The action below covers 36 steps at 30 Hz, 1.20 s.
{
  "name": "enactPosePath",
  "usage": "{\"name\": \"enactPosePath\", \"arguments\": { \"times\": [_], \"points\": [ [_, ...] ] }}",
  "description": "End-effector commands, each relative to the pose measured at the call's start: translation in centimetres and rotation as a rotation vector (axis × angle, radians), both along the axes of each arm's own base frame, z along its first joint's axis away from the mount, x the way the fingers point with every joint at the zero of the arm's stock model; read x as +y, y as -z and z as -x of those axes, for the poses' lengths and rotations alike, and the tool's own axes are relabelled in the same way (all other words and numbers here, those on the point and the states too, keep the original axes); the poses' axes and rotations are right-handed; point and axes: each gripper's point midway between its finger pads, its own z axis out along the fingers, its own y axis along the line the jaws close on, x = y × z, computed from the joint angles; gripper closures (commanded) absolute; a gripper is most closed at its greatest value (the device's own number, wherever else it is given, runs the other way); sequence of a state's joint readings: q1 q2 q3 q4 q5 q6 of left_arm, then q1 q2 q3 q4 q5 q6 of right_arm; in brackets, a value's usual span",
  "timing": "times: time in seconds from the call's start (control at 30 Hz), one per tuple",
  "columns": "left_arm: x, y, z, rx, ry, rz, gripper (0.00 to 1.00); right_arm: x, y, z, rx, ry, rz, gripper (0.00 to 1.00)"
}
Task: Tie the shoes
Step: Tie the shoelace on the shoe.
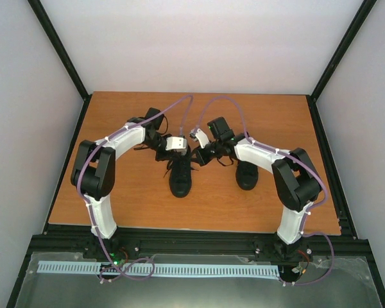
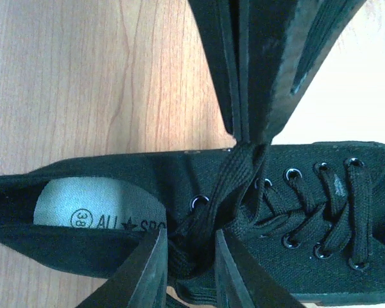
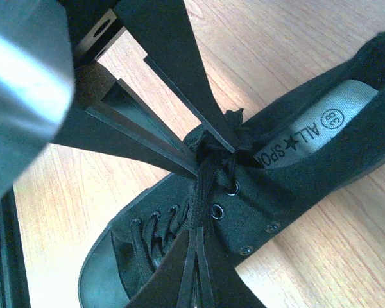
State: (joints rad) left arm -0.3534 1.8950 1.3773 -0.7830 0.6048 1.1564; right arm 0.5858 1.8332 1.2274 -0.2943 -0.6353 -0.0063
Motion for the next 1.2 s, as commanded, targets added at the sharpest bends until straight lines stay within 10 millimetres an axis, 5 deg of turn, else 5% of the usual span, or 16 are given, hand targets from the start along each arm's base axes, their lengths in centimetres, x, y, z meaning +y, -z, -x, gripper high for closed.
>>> {"name": "enactPosePath", "arguments": {
  "times": [0.0, 0.2, 0.37, 0.5, 0.63, 1.17],
  "points": [
    [0.2, 0.6, -0.5, -0.002, -0.011, -0.012, 0.76, -0.5, -0.8, -0.3, -0.034, 0.016, -0.01, 0.97],
    [0.2, -1.7, -0.2, 0.006, -0.008, 0.039, 0.48, -0.6, -0.1, -0.6, -0.015, 0.02, -0.007, 0.97],
    [2.0, -2.9, -1.7, -0.003, -0.077, 0.032, 0.41, -0.5, 0.0, -0.6, -0.013, 0.016, -0.01, 0.97],
    [4.3, -1.1, -2.6, 0.0, -0.149, -0.042, 0.41, -0.5, 0.1, -0.6, -0.009, 0.015, -0.01, 0.97],
    [5.1, 1.1, -1.1, 0.043, -0.146, -0.085, 0.38, -0.4, 0.0, -0.7, -0.011, 0.014, -0.012, 0.97],
    [4.8, 5.8, -0.3, 0.103, -0.16, -0.178, 0.36, -0.3, -0.1, -0.7, -0.008, 0.014, -0.012, 0.97]
  ]
}}
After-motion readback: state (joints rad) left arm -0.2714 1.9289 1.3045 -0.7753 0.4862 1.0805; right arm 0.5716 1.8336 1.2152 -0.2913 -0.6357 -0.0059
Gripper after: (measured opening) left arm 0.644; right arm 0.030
